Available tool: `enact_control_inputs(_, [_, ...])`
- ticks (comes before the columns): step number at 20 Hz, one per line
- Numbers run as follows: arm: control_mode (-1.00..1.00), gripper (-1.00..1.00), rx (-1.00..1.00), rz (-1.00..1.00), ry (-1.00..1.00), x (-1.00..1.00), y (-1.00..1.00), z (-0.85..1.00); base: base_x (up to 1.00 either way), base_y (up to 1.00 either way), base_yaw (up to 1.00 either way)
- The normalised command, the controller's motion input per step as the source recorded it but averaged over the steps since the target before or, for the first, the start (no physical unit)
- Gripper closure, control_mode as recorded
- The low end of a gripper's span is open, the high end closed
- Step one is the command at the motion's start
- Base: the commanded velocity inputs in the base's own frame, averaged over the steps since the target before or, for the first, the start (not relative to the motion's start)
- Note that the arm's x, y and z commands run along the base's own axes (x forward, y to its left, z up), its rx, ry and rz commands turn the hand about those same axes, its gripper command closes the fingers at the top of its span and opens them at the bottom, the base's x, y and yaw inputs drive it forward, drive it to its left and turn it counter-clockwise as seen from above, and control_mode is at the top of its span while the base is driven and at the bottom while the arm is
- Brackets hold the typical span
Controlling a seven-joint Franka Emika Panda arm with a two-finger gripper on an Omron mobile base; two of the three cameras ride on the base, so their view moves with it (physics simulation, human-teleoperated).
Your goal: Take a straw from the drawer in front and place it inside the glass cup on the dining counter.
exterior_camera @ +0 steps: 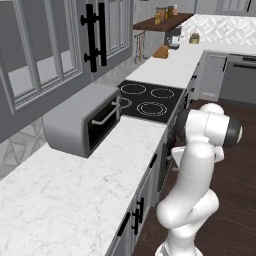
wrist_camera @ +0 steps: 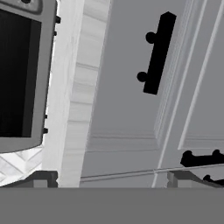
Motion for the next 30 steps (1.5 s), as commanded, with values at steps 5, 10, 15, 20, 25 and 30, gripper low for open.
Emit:
enact_control_inputs(5, [-1.0,-1.0,0.05,0.0,0.0,0.38,0.12,-0.27,0.0,0.0,0.0])
enact_control_inputs(10, [-1.0,-1.0,0.05,0.0,0.0,0.42,0.16,-0.2,0.0,0.0,0.0])
enact_control_inputs(15, [-1.0,-1.0,0.04,0.0,0.0,0.42,0.1,-0.19,0.0,0.0,0.0])
enact_control_inputs(20, [-1.0,-1.0,0.04,0.0,0.0,0.45,0.02,-0.22,0.0,0.0,0.0])
enact_control_inputs(25, [-1.0,-1.0,0.01,0.0,0.02,0.43,0.11,-0.37,0.0,0.0,0.0])
enact_control_inputs(30, [-1.0,-1.0,0.02,0.0,0.02,0.38,0.11,-0.27,0.0,0.0,0.0])
